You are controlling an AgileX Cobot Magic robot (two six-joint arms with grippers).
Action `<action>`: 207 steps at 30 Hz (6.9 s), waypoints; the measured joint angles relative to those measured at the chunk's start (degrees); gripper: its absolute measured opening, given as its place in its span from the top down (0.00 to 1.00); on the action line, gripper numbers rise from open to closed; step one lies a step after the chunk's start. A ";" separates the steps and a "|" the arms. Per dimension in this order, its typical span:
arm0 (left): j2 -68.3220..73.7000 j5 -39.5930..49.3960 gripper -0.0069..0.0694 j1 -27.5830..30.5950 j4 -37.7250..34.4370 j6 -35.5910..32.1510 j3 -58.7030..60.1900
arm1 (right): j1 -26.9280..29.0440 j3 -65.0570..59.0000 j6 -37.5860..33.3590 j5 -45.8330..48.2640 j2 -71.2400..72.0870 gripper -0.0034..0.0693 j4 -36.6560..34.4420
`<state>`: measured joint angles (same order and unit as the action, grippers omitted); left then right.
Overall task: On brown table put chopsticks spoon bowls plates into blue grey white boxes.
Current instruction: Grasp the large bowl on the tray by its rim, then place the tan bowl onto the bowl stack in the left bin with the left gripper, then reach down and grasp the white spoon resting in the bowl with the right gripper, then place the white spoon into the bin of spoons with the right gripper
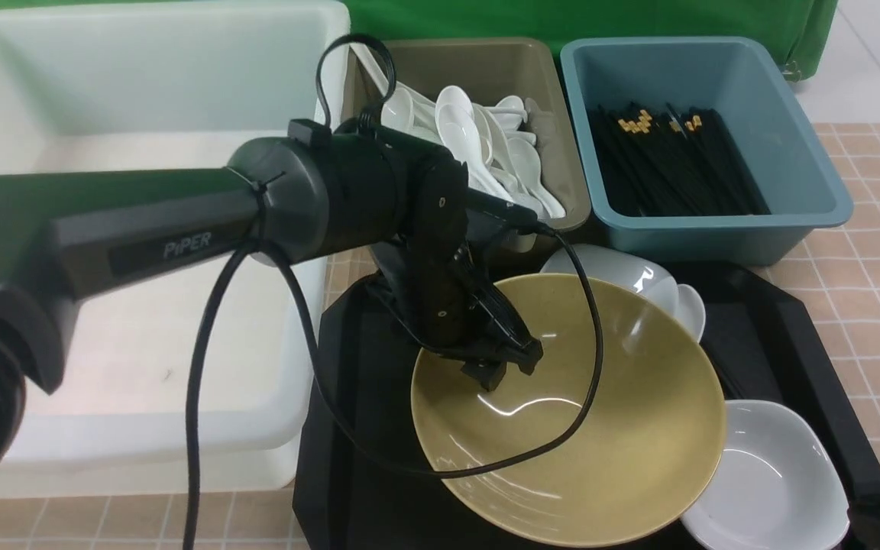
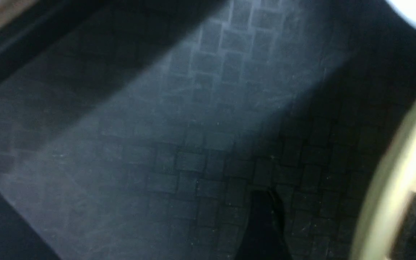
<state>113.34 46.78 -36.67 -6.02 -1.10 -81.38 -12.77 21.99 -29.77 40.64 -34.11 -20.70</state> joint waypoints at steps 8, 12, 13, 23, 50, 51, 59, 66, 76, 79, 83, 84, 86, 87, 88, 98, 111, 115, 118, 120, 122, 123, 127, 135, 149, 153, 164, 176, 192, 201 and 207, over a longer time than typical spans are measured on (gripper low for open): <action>-1.26 -0.15 0.65 0.01 -2.17 0.05 -0.06 | 0.00 0.00 0.00 -0.06 0.00 0.82 0.00; -2.69 0.03 0.73 0.01 -2.95 0.00 -0.06 | 0.00 0.00 0.00 -0.51 0.00 0.82 0.00; -3.05 0.08 0.75 -0.05 -3.13 0.00 -0.06 | 0.00 0.00 0.00 -0.51 0.00 0.82 0.00; -12.72 0.90 0.90 -0.24 -0.60 -0.70 0.53 | 0.00 0.00 0.00 -0.69 0.00 0.82 0.00; -43.58 -4.46 0.90 45.07 -0.56 1.95 12.06 | 0.00 0.00 0.00 -0.42 0.00 0.79 0.00; -43.34 -4.51 0.90 45.44 -0.65 1.94 12.49 | 0.00 0.00 0.00 -0.42 0.00 0.79 0.00; -31.71 -6.80 0.90 49.41 -3.15 -2.09 18.26 | 0.00 0.00 0.00 -0.47 0.00 0.78 0.00; -26.46 -10.43 0.89 49.41 1.43 -2.55 18.26 | 0.00 0.00 0.00 -0.47 0.00 0.77 0.00; -24.48 -6.06 0.38 50.51 8.67 1.51 16.79 | 0.00 0.00 0.00 -0.47 0.00 0.76 -0.02; -24.52 -3.58 0.28 51.07 11.36 4.04 14.83 | 0.00 0.00 0.00 -0.47 0.00 0.76 -0.02; -24.72 -0.54 0.21 51.19 13.04 7.38 12.28 | 0.00 0.00 0.00 -0.96 0.00 0.76 -0.02; -24.79 -0.29 0.21 51.19 12.32 7.64 12.12 | 0.00 0.00 0.00 -1.15 0.00 0.76 -0.02; -24.84 0.04 0.22 51.19 9.87 7.68 12.19 | 0.00 0.00 0.00 -1.45 0.00 0.76 -0.02; -24.84 -0.25 0.24 51.19 8.49 7.24 12.72 | 0.00 0.00 0.00 -1.51 0.00 0.76 -0.07; -24.84 -0.96 0.26 51.19 7.14 6.58 13.55 | 0.00 0.00 0.00 -1.58 0.00 0.76 -0.06; -20.01 -9.95 0.57 51.19 5.69 5.24 21.67 | 0.00 0.00 0.00 -2.80 0.00 0.75 -0.06; -18.80 -8.85 0.60 55.42 25.04 23.96 21.72 | 0.00 0.00 0.07 -2.90 0.00 0.74 -0.06; -20.96 -8.71 0.60 56.22 22.75 22.83 21.72 | 0.00 0.00 0.07 -2.11 0.00 0.74 -0.06; -25.20 -9.67 0.60 55.89 18.44 19.77 21.72 | 0.00 0.00 0.07 -1.97 0.00 0.74 -0.06; -28.03 -10.33 0.60 55.18 16.03 17.46 21.77 | 0.00 0.00 0.07 -1.97 0.00 0.73 -0.06; -30.96 -10.97 0.60 54.38 13.88 15.67 21.84 | 0.00 0.00 0.12 -2.07 0.00 0.73 -0.06; -34.39 -12.55 0.60 53.02 11.19 13.43 22.35 | 0.00 -0.13 0.25 -2.52 0.00 0.73 -0.20; -45.12 -21.28 0.60 46.43 2.58 6.45 26.92 | 0.00 -1.37 2.34 -3.98 -0.20 0.71 -0.45; -69.94 -35.49 0.89 28.54 -5.15 -8.52 42.94 | 0.00 2.48 5.53 -1.82 -12.47 0.44 -0.59; -91.34 -8.50 0.91 24.15 0.77 -11.12 53.08 | -0.06 20.95 6.92 -6.76 -44.47 0.28 -10.55; -93.27 -5.04 0.91 24.15 4.52 -11.06 53.92 | -0.18 23.91 5.75 -10.99 -51.45 0.28 -12.68; -102.11 -10.90 0.91 24.15 6.02 -10.01 58.81 | -0.18 25.43 5.59 -13.56 -61.12 0.70 -12.94; -107.40 -16.27 0.91 24.15 7.51 -10.01 61.92 | -0.18 25.69 3.77 -12.81 -51.22 0.82 -12.71; -107.40 -21.33 0.91 24.15 7.69 -10.01 63.83 | -15.46 44.34 -24.69 -36.29 -60.42 0.82 -30.31; -107.40 -21.38 0.91 24.15 7.94 -10.01 64.17 | -15.58 62.87 -27.72 -39.18 -80.63 0.70 -30.73; -107.40 -21.46 0.91 24.15 8.12 -10.01 64.46 | -15.09 64.46 -29.12 -35.32 -80.64 0.40 -30.73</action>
<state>5.94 25.32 -12.53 2.11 -11.11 -16.92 -27.87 86.45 -58.89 5.32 -114.75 -51.43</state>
